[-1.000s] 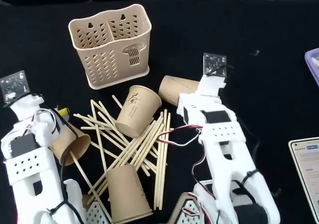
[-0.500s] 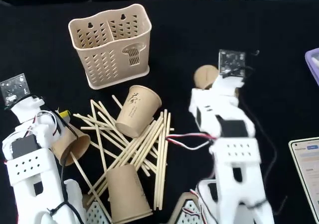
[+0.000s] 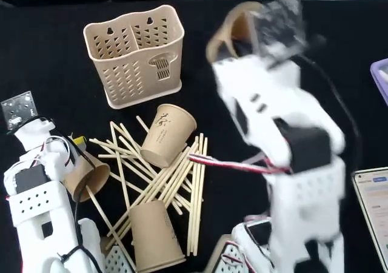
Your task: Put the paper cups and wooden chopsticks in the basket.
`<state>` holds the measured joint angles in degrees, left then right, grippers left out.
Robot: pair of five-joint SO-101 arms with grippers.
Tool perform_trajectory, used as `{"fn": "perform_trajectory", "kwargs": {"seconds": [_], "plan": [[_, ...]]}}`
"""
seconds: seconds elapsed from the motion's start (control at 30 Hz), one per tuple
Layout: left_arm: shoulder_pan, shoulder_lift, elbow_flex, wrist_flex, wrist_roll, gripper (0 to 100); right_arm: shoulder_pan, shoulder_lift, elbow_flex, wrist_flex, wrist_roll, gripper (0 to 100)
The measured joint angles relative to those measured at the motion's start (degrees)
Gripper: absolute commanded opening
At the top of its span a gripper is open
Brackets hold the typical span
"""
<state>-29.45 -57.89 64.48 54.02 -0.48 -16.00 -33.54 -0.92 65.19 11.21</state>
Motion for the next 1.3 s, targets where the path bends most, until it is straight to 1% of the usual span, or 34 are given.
{"fn": "perform_trajectory", "kwargs": {"seconds": [0.1,0.3,0.5,0.7,0.9,0.97,1.1,1.13,1.2,1.3], "plan": [[0.0,0.0,0.0,0.0,0.0,27,-4.48,9.58,-8.97,0.0,3.6,1.1],[0.0,0.0,0.0,0.0,0.0,27,-7.82,26.46,-24.0,0.0,7.91,1.1],[0.0,0.0,0.0,0.0,0.0,27,-10.64,38.33,-34.81,0.0,12.13,1.1],[0.0,0.0,0.7,-0.09,0.0,27,-11.6,48.44,-41.23,0.0,15.82,1.1],[0.0,0.0,1.05,-0.09,0.0,27,-11.43,53.63,-41.58,0.0,18.37,1.6],[0.0,0.0,1.05,-0.09,0.0,27,-11.43,53.71,-41.58,0.0,18.55,5.3],[0.0,0.0,1.05,-0.09,0.0,27,-11.43,53.71,-41.58,0.7,18.55,27.0],[0.0,0.0,1.05,-0.09,0.0,27,-11.43,53.71,-42.02,1.23,18.55,30.7],[0.0,0.0,1.05,-0.09,0.0,27,-11.43,53.71,-43.96,3.16,16.79,30.9],[0.0,0.0,1.05,-0.09,0.0,27,-11.43,53.71,-47.82,6.77,14.77,24.3]]}}
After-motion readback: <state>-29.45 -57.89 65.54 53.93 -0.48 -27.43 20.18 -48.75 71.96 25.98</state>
